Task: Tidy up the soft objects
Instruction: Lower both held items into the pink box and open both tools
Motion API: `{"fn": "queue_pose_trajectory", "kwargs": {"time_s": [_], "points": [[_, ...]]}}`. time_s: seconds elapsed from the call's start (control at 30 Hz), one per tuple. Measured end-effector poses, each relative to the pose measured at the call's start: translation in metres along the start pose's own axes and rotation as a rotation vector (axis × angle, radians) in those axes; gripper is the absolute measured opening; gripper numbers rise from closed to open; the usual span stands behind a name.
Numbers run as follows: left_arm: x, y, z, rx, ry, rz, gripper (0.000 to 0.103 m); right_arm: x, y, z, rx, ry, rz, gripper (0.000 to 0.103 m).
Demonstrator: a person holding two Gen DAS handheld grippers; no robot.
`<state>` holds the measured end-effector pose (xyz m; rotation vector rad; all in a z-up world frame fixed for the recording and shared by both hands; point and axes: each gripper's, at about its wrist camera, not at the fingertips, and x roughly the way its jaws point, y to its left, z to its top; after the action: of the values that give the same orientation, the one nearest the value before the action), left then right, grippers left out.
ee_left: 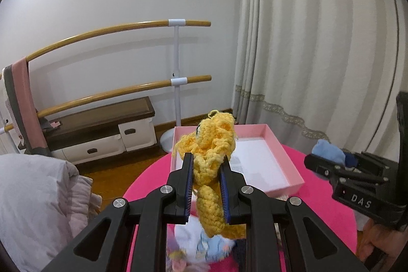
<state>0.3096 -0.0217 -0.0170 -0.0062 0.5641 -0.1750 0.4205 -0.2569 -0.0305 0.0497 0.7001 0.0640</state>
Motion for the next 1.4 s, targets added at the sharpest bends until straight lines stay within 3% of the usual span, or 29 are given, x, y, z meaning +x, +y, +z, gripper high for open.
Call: {"fn": "queue_pose_trajectory", "kwargs": {"time_s": [0.23,0.5,0.67,0.93,1.0,1.07,1.13,1.23,1.3,1.4], "points": [[0.080,-0.017,0.049,0.006,0.044,0.023,0.017,0.055,-0.014,0.043,0.022,0.052,0.016,0.042],[0.209,-0.021,0.108,-0.025,0.183,0.020,0.017,0.130,-0.033,0.080,0.076,0.160,0.050,0.042],[0.278,-0.018,0.140,-0.049,0.278,-0.007,0.017,0.177,-0.047,0.080,0.115,0.244,0.044,0.042],[0.367,-0.014,0.187,-0.061,0.359,-0.027,0.021,0.215,-0.070,0.076,0.177,0.313,0.026,0.043],[0.379,-0.016,0.192,-0.050,0.374,-0.031,0.030,0.221,-0.075,0.075,0.196,0.325,0.026,0.047],[0.383,-0.014,0.194,-0.046,0.369,-0.009,0.063,0.222,-0.079,0.074,0.213,0.323,0.030,0.053],[0.384,-0.014,0.200,-0.041,0.345,0.013,0.083,0.220,-0.080,0.075,0.220,0.311,0.034,0.064],[0.386,-0.015,0.210,-0.034,0.320,0.033,0.089,0.210,-0.082,0.075,0.234,0.280,0.034,0.077],[0.383,-0.013,0.215,-0.037,0.313,0.043,0.093,0.202,-0.081,0.077,0.240,0.267,0.032,0.092],[0.379,-0.011,0.226,-0.041,0.289,0.054,0.099,0.190,-0.078,0.078,0.226,0.245,0.020,0.103]]}}
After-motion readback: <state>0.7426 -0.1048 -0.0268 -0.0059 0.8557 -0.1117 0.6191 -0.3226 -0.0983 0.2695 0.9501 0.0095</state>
